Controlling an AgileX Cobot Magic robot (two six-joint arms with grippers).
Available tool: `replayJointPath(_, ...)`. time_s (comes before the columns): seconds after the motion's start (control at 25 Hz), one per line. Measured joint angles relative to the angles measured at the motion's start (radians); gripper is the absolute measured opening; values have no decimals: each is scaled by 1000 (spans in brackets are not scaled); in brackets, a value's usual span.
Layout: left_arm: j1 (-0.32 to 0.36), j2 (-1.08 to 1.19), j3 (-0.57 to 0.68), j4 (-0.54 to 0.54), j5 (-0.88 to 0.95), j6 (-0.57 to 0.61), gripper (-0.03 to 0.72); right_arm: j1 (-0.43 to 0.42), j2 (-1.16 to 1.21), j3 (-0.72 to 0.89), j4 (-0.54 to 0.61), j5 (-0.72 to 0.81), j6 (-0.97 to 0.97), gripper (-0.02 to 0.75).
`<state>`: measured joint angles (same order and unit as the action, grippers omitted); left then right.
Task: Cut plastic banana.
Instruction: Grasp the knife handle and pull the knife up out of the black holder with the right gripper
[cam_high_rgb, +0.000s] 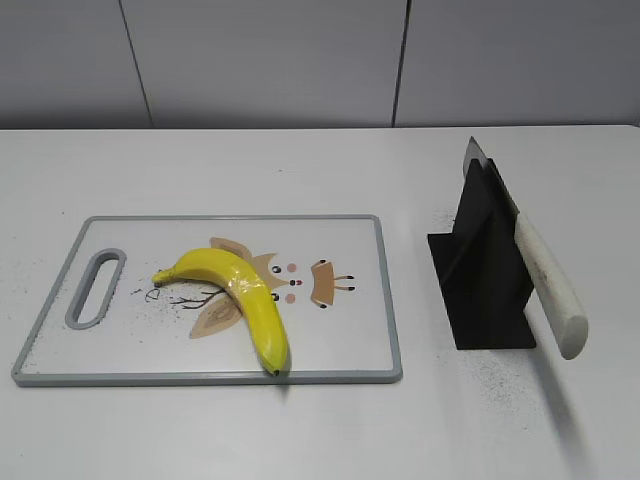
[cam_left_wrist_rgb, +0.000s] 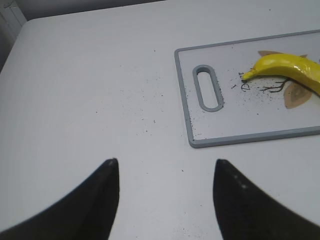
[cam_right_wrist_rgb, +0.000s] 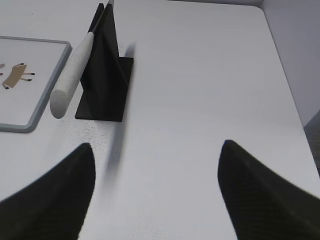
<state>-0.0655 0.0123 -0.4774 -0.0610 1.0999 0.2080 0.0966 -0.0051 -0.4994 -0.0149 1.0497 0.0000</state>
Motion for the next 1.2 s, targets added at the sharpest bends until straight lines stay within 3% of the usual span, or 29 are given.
replayJointPath(0.52, 0, 0, 0, 0, 0, 0, 562, 0, 17, -28, -22, 12, 8, 564)
replayJointPath(0.84, 0, 0, 0, 0, 0, 0, 562, 0, 333, -195, -16, 72, 11, 533)
replayJointPath(1.04, 0, 0, 0, 0, 0, 0, 562, 0, 577, -310, 45, 80, 14, 532)
replayJointPath(1.2, 0, 0, 0, 0, 0, 0, 562, 63, 787, -362, 69, 80, 26, 532)
